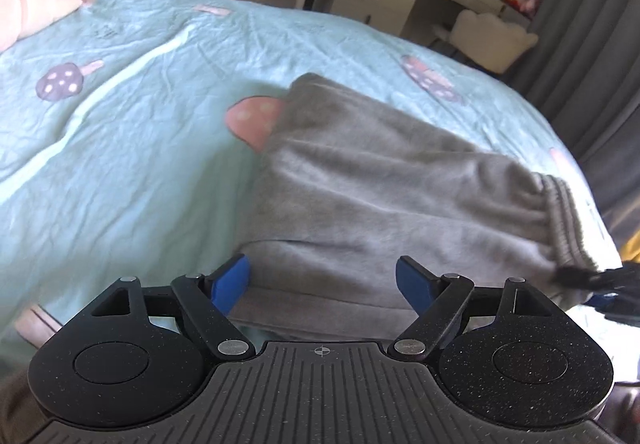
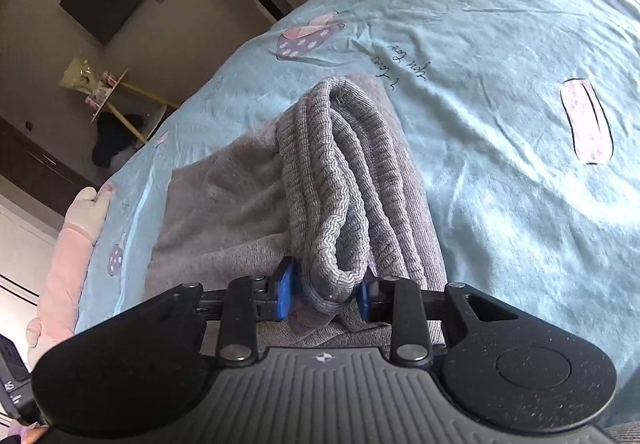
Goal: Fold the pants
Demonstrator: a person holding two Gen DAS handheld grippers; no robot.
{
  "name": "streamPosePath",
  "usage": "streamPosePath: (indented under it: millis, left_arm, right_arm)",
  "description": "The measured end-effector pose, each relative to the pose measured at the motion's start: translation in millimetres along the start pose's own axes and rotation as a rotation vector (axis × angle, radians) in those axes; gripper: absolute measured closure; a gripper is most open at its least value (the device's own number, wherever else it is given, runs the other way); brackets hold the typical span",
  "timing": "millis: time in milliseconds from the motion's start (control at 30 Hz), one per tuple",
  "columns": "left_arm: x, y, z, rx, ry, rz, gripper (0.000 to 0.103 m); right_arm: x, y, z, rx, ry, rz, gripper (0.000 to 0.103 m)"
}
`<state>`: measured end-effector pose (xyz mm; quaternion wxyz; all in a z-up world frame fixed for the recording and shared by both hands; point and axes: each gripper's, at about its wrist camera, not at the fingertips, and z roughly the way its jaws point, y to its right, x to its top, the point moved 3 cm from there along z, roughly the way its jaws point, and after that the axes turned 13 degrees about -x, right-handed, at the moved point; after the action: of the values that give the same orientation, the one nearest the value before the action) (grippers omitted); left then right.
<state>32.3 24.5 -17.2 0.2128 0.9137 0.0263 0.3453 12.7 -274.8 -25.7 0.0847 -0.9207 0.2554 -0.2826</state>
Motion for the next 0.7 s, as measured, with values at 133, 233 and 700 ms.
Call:
streamPosePath:
  millis: [133, 233, 700]
  left_arm:
    - [12.9, -14.5, -6.9, -0.031, 0.028, -0.053, 0.018]
    - [24.8, -22.7, -2.6, -0.033, 0.043, -0.06, 0.017]
    - [50.7, -62.6, 84.0, -0.24, -0.217, -0.131, 0.013]
  right_arm:
    - [11.0, 0.9, -24.3, -0.109, 0.113, -0.112, 0.042]
    - [24.3, 9.4, -26.8, -0.102, 0.124, -0.101, 0.031]
    - [57.4, 34.5, 71.0, 0.12, -0.133, 0.018, 0.004]
